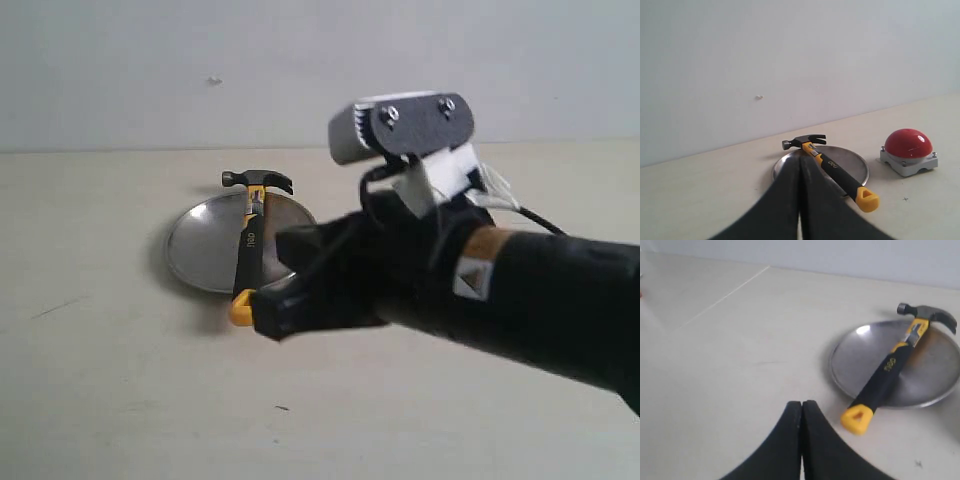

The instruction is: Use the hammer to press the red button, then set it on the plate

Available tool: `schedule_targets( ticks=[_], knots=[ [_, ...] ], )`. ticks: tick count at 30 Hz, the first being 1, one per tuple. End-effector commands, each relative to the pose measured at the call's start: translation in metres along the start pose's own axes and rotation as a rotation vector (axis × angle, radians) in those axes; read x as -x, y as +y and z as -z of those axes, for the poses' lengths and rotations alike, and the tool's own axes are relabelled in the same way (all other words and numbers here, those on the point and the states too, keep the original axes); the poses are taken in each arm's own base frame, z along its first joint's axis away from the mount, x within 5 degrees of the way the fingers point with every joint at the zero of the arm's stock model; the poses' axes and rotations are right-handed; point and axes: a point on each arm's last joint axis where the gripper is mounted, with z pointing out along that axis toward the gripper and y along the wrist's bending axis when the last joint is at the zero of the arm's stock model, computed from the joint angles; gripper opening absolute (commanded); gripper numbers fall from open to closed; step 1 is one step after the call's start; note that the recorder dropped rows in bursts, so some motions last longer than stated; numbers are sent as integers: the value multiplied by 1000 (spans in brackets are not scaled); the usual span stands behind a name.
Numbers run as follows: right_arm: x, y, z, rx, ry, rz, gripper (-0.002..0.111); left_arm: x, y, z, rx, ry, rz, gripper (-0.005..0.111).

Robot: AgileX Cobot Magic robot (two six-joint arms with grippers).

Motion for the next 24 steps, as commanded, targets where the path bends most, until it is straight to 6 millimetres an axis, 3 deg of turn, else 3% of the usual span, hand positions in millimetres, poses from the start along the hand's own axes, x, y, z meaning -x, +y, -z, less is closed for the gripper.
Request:
schedule_targets(
  ticks=[1,16,24],
  knots=[
    [-23,-3,22,4,132,-5,0,-1,0,0,0,-1,2,0],
    [-27,-3,24,6,178,10,0,-1,0,0,0,-1,2,0],
    [-4,-26,65,-53,11,104,0,-1,0,0,0,-1,2,0]
  ],
)
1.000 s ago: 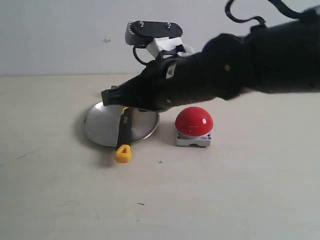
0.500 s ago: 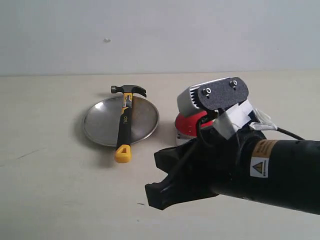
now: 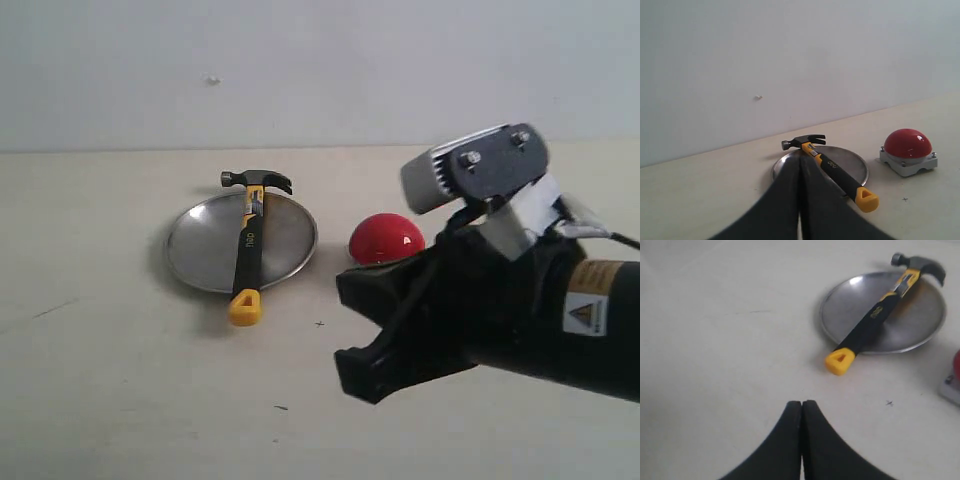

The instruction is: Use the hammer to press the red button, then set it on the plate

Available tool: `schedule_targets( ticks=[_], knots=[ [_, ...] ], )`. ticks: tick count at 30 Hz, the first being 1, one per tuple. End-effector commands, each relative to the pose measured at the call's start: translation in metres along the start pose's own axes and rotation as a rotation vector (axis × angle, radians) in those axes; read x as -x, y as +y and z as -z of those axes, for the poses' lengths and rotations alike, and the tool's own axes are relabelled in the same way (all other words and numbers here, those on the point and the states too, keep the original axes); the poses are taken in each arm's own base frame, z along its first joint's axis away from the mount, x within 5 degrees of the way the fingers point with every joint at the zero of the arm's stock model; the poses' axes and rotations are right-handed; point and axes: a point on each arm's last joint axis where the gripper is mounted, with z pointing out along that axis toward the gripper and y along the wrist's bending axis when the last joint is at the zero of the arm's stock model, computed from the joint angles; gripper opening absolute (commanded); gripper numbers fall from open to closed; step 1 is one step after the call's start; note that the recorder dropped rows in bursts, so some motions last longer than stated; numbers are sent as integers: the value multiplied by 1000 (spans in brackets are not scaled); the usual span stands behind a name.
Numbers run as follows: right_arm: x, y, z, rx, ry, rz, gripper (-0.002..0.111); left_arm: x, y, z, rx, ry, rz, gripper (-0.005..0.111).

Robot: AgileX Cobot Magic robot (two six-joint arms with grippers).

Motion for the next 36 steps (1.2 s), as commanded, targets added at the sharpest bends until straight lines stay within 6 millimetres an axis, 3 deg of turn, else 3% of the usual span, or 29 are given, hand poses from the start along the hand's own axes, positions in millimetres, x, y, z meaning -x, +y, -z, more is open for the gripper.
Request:
schedule_targets(
  ticks=[1,8,13,18,23,32,36],
  knots=[
    [8,-22,30,-77,-116,23,0,-1,0,0,0,-1,2,0],
    [-9,-59,82,-279,-279,-70,0,-1,0,0,0,-1,2,0],
    [-45,-81,112,-471,-346,-207,0,-1,0,0,0,-1,4,0],
    [-77,-88,130,-627,-440,-251,0,-1,0,0,0,-1,4,0],
    [-98,-89,139,-756,-500,-218,0,-1,0,0,0,-1,2,0],
    [-104,-85,143,-823,-453,-10,0,-1,0,0,0,-1,2,0],
    [-109,-82,143,-804,-413,4,0,-1,0,0,0,-1,2,0]
  ],
)
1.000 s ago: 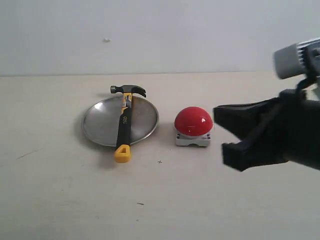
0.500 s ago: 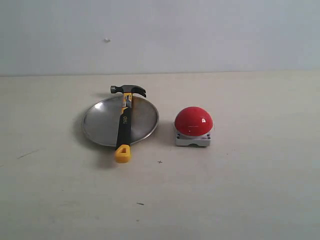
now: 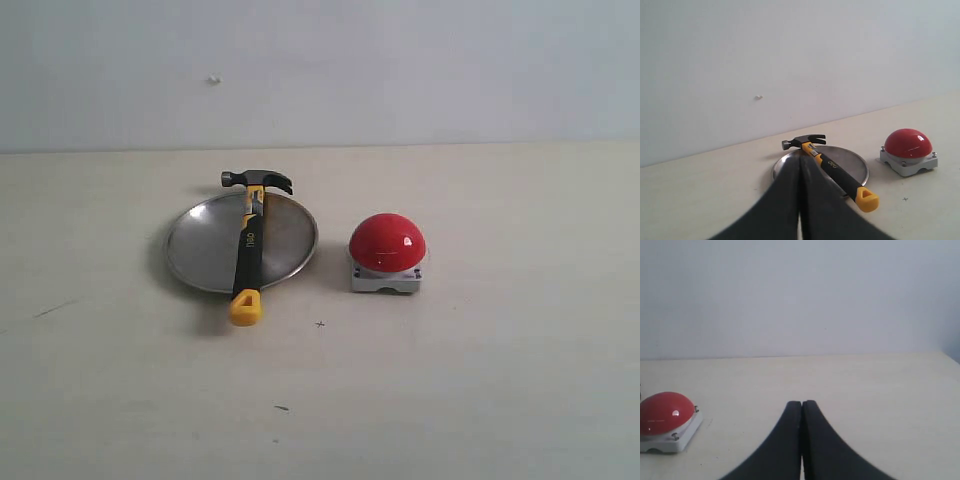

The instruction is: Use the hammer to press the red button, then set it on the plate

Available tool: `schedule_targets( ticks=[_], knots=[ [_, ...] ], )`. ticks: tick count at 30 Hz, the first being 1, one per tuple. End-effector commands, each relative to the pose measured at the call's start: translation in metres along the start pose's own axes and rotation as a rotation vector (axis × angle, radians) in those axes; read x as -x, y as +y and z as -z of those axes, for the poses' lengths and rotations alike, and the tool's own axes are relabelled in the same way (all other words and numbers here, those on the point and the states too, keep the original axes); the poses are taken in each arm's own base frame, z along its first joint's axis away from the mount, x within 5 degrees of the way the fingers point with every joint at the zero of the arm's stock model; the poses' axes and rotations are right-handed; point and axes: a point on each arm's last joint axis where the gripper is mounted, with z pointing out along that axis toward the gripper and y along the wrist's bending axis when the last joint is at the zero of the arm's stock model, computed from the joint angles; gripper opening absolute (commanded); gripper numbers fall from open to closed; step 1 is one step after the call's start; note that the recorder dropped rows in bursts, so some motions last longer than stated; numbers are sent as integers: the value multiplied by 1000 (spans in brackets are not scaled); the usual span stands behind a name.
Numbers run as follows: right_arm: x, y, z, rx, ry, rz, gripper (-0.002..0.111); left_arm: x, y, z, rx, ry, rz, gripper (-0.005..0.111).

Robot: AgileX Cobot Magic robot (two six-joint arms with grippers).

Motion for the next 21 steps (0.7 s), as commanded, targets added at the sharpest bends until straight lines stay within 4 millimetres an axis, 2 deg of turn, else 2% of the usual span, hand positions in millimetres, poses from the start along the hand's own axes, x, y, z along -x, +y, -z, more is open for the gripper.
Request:
schedule_targets(
  ticks=[1,13,21],
  knots=[
    [-6,2,4,21,41,45,0,-1,0,0,0,-1,2,0],
    [-19,8,14,80,137,18,0,-1,0,0,0,-1,2,0],
    [-23,8,14,79,160,-80,0,-1,0,0,0,-1,2,0]
  ],
)
